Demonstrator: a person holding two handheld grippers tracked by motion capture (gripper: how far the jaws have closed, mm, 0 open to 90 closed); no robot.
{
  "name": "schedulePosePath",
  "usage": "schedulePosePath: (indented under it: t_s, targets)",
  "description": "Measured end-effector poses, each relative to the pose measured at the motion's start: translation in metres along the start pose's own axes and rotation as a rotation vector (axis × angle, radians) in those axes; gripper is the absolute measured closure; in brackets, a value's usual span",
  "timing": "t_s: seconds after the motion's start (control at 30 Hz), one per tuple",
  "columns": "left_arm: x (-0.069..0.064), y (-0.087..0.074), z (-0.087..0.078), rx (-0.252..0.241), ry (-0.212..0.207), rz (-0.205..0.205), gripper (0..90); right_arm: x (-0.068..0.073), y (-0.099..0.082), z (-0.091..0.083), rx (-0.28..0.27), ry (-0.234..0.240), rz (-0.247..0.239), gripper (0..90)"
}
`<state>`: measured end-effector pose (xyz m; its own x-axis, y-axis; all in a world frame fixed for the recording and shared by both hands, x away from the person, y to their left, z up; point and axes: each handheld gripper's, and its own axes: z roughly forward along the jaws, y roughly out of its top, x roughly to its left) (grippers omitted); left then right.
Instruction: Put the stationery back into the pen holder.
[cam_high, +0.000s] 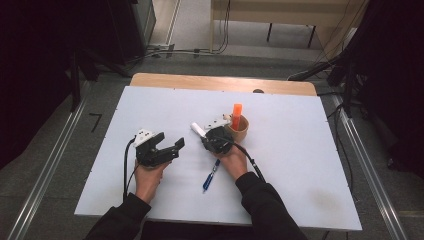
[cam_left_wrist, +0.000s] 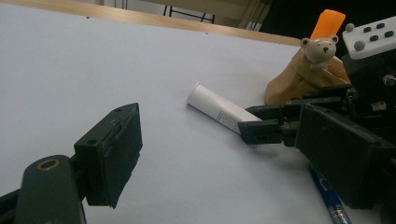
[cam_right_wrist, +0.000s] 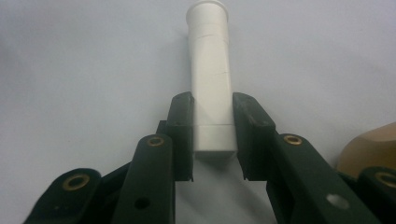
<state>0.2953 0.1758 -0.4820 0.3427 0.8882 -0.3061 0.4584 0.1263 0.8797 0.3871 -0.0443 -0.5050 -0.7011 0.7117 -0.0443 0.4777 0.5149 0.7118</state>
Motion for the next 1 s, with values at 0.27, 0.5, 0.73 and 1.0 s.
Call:
schedulePosePath:
  t_s: [0.27,0.5,0.73,1.0]
  targets:
    - [0.0,0.0,0.001,0.002,-0.004,-0.006,15.4,0.001,0.0,-0.001,0.001,-0.004,-0.008,69.0]
    - [0.001,-0.001,0.001,0.006,-0.009,-0.015,15.4,0.002,-0.002,-0.007,-0.006,0.007,-0.012,69.1]
    - [-0.001,-0.002,0.002,0.016,-0.019,-0.015,15.4,0.004,-0.003,-0.025,-0.045,0.034,-0.028,69.0]
    - [-0.005,-0.003,0.004,0.029,-0.033,-0.011,15.4,0.008,-0.006,-0.051,-0.091,0.069,-0.061,69.0]
